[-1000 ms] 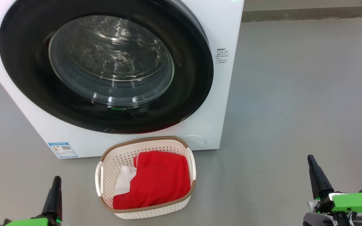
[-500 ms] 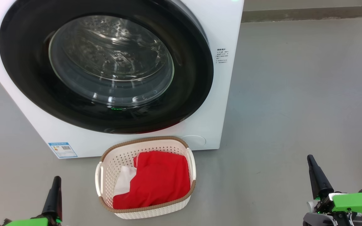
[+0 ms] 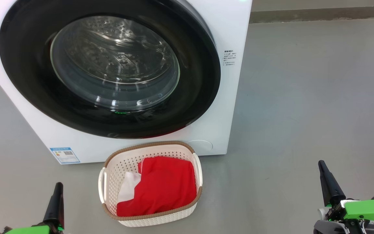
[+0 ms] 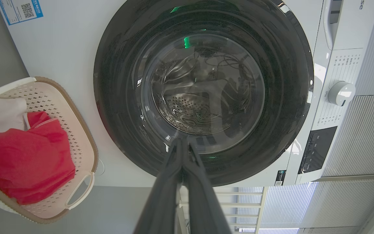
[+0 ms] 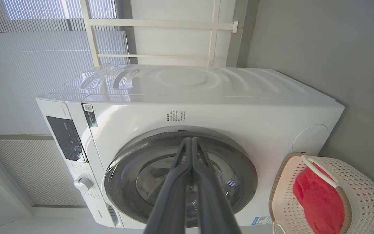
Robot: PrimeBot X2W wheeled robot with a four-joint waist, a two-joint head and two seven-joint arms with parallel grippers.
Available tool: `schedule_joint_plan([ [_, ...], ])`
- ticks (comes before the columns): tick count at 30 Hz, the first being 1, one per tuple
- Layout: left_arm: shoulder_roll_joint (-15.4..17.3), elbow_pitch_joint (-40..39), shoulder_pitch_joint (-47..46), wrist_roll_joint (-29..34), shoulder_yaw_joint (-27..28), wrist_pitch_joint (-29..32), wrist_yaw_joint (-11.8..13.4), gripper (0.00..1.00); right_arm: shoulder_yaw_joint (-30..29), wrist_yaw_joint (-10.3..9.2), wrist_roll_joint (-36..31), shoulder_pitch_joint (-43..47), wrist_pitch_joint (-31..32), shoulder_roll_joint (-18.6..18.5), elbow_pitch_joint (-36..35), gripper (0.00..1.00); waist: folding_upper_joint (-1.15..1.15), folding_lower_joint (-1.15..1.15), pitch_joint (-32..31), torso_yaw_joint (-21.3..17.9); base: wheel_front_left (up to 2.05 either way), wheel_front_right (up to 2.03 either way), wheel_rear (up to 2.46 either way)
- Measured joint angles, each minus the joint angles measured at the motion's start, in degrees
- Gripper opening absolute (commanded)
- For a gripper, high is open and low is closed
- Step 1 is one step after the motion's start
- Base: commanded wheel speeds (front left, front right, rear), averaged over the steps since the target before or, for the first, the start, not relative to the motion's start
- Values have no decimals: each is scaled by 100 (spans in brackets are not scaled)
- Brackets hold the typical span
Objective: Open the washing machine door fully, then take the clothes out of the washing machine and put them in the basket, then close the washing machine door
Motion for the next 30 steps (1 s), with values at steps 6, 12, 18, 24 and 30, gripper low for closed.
schedule_joint_plan([
  [6, 0, 0, 0, 0, 1, 0, 0, 0, -22, 0, 0, 0, 0, 1, 0, 0, 0, 0, 0, 0, 0, 0, 0],
  [12, -1, 0, 0, 0, 2, 0, 0, 0, -30, 0, -1, 0, 0, 4, 0, 0, 0, 0, 0, 0, 0, 0, 0],
  [18, -1, 0, 0, 0, 2, 0, 0, 0, -35, 0, -2, 0, 0, 7, 0, 0, 0, 0, 0, 0, 0, 0, 0],
  [24, -1, 0, 0, 0, 3, 0, 0, 0, -42, 0, -5, 0, 0, 9, 0, 0, 0, 0, 0, 0, 0, 0, 0],
  [30, -1, 0, 0, 0, 3, 0, 0, 0, -46, 0, -5, 0, 1, 16, 0, 0, 0, 0, 0, 0, 0, 0, 0],
])
